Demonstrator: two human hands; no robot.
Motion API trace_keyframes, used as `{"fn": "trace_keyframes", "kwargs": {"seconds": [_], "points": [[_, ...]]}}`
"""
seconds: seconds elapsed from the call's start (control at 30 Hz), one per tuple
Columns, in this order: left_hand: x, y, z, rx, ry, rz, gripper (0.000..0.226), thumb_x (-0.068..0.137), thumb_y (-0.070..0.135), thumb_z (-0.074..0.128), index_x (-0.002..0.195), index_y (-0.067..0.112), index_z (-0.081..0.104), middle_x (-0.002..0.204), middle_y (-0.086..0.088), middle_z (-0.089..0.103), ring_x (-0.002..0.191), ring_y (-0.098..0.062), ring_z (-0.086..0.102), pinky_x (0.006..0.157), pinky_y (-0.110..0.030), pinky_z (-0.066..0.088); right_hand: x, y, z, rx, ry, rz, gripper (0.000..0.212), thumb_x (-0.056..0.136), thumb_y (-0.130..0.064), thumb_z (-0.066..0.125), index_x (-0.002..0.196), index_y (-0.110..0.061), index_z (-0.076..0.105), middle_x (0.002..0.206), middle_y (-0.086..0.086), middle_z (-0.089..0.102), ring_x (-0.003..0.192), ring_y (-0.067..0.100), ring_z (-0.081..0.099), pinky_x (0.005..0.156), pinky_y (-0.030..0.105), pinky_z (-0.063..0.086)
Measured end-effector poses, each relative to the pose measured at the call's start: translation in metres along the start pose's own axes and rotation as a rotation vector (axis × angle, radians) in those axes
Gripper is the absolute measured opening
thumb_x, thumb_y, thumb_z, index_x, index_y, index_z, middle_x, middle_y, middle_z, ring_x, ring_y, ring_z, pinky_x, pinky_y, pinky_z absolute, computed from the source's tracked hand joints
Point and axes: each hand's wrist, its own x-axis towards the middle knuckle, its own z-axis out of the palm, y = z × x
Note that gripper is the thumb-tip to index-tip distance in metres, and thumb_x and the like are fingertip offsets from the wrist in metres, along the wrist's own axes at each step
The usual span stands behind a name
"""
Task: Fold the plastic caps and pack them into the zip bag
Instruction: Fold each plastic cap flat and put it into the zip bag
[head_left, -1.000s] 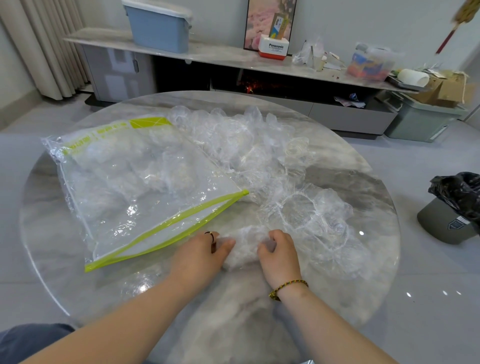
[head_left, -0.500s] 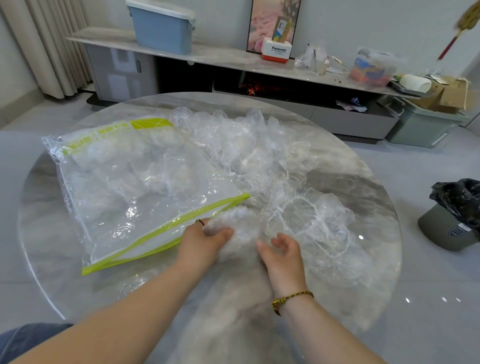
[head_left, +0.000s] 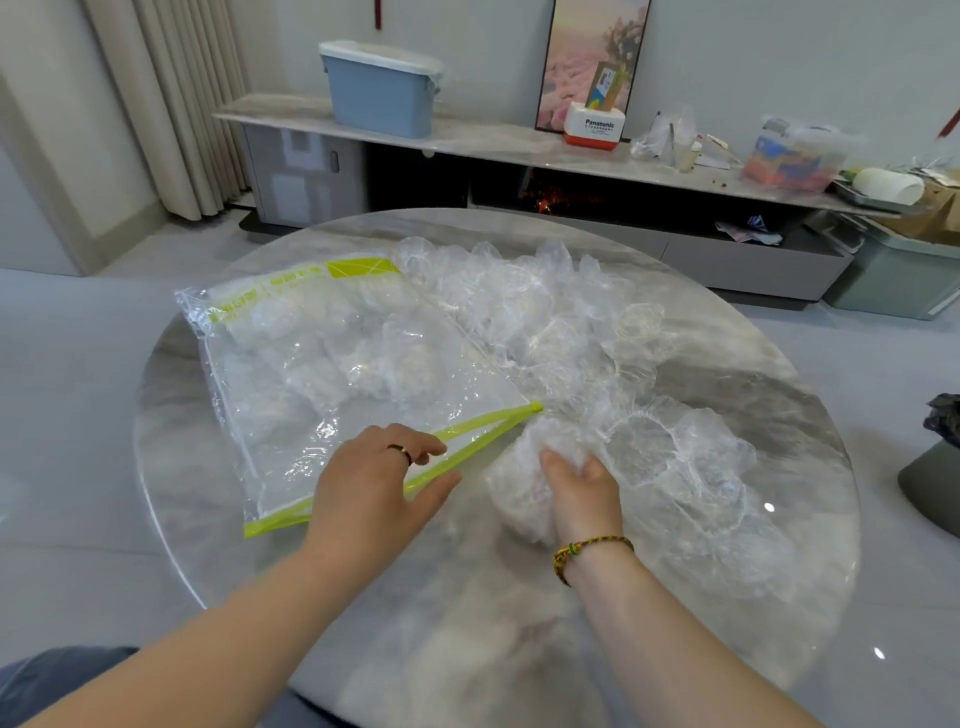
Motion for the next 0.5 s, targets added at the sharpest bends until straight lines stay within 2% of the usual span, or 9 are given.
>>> {"fn": "trace_keyframes", "kwargs": {"seconds": [0.07,0.13,0.17,0.23,0.27,0.3,0.33,0.43,0.5], "points": [[-0.001,-0.024,-0.005,0.319,-0.007,0.148,0.046,0.048,0.040,0.083,0.085,0.018,0.069,0.079,0.002,0.064,0.076,-0.015,0.045,0.065,-0.024,0.030,-0.001,0.002,0.007,-0.043,-0.066,-0.007,0.015,0.089,-0.007,0.055,0.075,-0.001,0.055,0.071,0.006,0.052,0.060,0.017,0.047,0.046,0.013,0.041],[-0.001,-0.041,-0.005,0.408,-0.038,0.127,0.064,0.028,0.024,0.092,0.087,0.011,0.070,0.080,-0.005,0.065,0.079,-0.020,0.040,0.067,-0.029,0.026,-0.002,0.006,0.014,-0.111,-0.092,-0.019,0.016,0.088,-0.005,0.055,0.077,0.006,0.052,0.070,0.007,0.048,0.063,0.018,0.044,0.046,0.015,0.038],[-0.001,-0.044,-0.007,0.425,-0.029,0.113,0.056,0.033,0.019,0.091,0.084,0.010,0.072,0.078,-0.005,0.065,0.078,-0.020,0.040,0.066,-0.028,0.025,-0.003,0.008,0.018,-0.145,-0.105,-0.031,0.018,0.087,-0.005,0.055,0.073,0.004,0.049,0.069,0.007,0.046,0.063,0.018,0.043,0.045,0.014,0.035],[-0.001,-0.053,-0.009,0.450,0.037,0.160,0.019,0.057,0.018,0.072,0.075,0.014,0.073,0.069,-0.001,0.064,0.069,-0.019,0.048,0.062,-0.026,0.025,-0.004,0.011,0.026,-0.201,-0.165,-0.064,0.024,0.087,-0.006,0.057,0.067,-0.003,0.045,0.065,0.005,0.044,0.060,0.016,0.041,0.043,0.014,0.032],[0.000,-0.053,-0.012,0.433,0.058,0.154,0.018,0.065,0.019,0.056,0.070,0.016,0.073,0.064,0.002,0.063,0.063,-0.018,0.051,0.060,-0.026,0.025,-0.005,0.012,0.030,-0.231,-0.203,-0.091,0.023,0.087,-0.007,0.057,0.068,-0.002,0.047,0.066,0.006,0.045,0.060,0.015,0.041,0.044,0.013,0.032],[0.001,-0.054,-0.011,0.400,0.081,0.153,0.029,0.070,0.020,0.045,0.066,0.017,0.073,0.059,0.003,0.062,0.056,-0.018,0.053,0.059,-0.026,0.026,-0.006,0.012,0.035,-0.263,-0.248,-0.114,0.019,0.088,-0.008,0.057,0.071,-0.002,0.050,0.068,0.006,0.048,0.061,0.014,0.044,0.047,0.012,0.035],[0.002,-0.056,-0.012,0.352,0.122,0.145,0.035,0.072,0.021,0.040,0.064,0.017,0.074,0.058,0.004,0.062,0.053,-0.017,0.054,0.058,-0.025,0.028,-0.009,0.013,0.041,-0.305,-0.300,-0.141,0.015,0.089,-0.008,0.056,0.074,-0.005,0.053,0.072,0.004,0.053,0.063,0.013,0.048,0.052,0.012,0.038],[0.001,-0.057,-0.019,0.197,0.207,0.152,0.035,0.076,0.024,0.042,0.071,0.015,0.075,0.062,0.004,0.064,0.066,-0.014,0.043,0.061,-0.024,0.030,-0.012,0.017,0.059,-0.432,-0.388,-0.242,0.009,0.092,-0.007,0.050,0.085,-0.011,0.055,0.091,0.008,0.064,0.087,0.023,0.060,0.079,0.026,0.047],[0.001,-0.059,-0.024,0.156,0.246,0.189,0.034,0.078,0.026,0.044,0.075,0.015,0.076,0.063,0.004,0.065,0.070,-0.015,0.040,0.061,-0.023,0.029,-0.009,0.014,0.075,-0.487,-0.404,-0.314,0.009,0.093,-0.006,0.045,0.086,-0.007,0.051,0.088,0.012,0.062,0.087,0.029,0.057,0.077,0.030,0.044]]}}
